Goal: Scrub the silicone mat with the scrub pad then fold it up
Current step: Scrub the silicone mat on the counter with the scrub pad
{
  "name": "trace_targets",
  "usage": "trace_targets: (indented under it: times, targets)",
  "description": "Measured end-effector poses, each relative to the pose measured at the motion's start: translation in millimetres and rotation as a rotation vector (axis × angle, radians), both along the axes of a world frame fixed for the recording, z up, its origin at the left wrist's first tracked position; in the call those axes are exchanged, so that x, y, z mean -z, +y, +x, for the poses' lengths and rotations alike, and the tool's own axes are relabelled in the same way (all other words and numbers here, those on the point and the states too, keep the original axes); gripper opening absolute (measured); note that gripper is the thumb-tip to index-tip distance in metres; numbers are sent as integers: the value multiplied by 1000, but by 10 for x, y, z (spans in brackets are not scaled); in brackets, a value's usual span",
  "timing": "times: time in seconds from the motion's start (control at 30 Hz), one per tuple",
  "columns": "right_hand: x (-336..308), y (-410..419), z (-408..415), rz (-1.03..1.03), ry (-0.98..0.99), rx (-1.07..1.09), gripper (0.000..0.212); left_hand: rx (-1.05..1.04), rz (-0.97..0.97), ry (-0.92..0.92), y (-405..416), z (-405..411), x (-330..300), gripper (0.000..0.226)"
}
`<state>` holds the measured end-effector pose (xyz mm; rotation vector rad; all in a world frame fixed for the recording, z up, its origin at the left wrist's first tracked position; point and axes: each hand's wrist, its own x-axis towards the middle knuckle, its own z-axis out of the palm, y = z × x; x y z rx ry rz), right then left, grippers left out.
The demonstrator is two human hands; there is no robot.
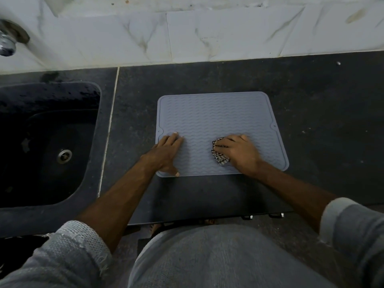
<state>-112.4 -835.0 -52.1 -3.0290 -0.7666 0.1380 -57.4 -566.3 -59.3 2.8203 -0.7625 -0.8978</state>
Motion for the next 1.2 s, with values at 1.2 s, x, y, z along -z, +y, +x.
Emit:
trace_targets:
  times: [1.2]
  targets:
    - [30, 205, -238, 70, -61, -102, 38, 6, -144, -65, -634, -124, -10, 121]
